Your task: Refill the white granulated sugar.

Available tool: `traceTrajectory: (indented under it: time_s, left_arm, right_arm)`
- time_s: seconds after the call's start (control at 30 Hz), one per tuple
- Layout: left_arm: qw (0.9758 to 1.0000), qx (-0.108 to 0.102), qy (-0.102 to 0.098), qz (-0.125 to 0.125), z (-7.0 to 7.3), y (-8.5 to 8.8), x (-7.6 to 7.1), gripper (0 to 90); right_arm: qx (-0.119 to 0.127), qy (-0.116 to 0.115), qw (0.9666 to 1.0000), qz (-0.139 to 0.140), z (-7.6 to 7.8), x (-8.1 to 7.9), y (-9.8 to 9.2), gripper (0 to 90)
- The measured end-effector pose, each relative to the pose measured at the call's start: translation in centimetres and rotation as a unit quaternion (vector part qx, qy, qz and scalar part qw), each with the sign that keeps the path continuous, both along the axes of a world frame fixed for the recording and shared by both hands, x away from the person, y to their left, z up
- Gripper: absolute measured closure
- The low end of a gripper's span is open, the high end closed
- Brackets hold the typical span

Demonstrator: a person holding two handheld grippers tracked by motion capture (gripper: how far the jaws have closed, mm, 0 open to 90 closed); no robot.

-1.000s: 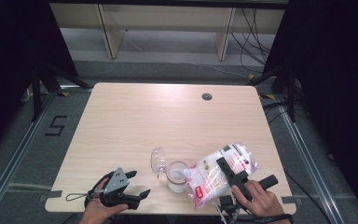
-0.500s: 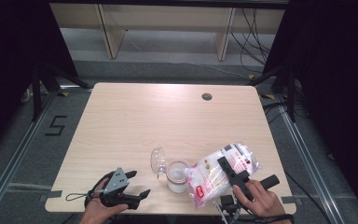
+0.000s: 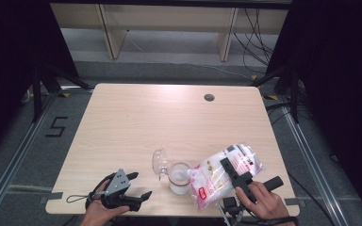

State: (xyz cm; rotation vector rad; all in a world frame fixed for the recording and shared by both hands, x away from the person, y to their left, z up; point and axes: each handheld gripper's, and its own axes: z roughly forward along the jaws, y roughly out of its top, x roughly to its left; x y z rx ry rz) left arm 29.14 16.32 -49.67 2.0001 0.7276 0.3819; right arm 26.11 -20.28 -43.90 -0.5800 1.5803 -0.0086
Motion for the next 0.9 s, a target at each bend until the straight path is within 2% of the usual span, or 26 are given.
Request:
traceTrajectory:
  time_s: [0.27,0.3,0.33,0.4,0.47,0.5,0.6,0.63,0.9]
  left_arm:
    - [1.0,0.003,-0.001,0.0,0.02,0.01,-0.01,18.4]
    - [1.0,0.002,0.0,0.001,0.01,0.0,-0.02,18.4]
    - [1.0,0.001,0.0,0.001,0.01,-0.01,-0.01,18.4]
    - [1.0,0.003,-0.001,0.001,0.02,0.0,-0.01,18.4]
    - [1.0,-0.005,0.001,0.003,-0.04,-0.12,-0.05,18.4]
    - [1.0,0.003,0.0,0.0,0.01,0.0,-0.01,18.4]
    - [1.0,0.001,-0.001,0.001,0.0,-0.02,-0.01,18.4]
    - [1.0,-0.005,0.001,0.003,-0.03,-0.11,-0.04,18.4]
    - [1.0,-0.005,0.0,0.003,-0.04,-0.11,-0.04,18.4]
  right_arm:
    - [-0.002,-0.003,1.0,0.001,0.07,-0.08,0.05,62.1]
    - [0.008,0.002,1.0,-0.004,-0.1,-0.07,-0.04,62.1]
    - [-0.002,-0.002,1.0,0.0,0.1,-0.08,0.04,62.1]
    - [-0.004,-0.004,1.0,0.0,0.13,-0.07,0.03,62.1]
    - [0.0,-0.001,1.0,-0.002,0.11,-0.08,0.03,62.1]
    - [0.0,0.0,1.0,-0.002,0.12,-0.07,0.03,62.1]
    - [-0.002,-0.001,1.0,-0.001,0.1,-0.06,0.01,62.1]
    - [-0.001,-0.001,1.0,-0.001,0.1,-0.06,0.01,62.1]
    - [-0.003,-0.001,1.0,0.001,0.12,-0.04,0.05,62.2]
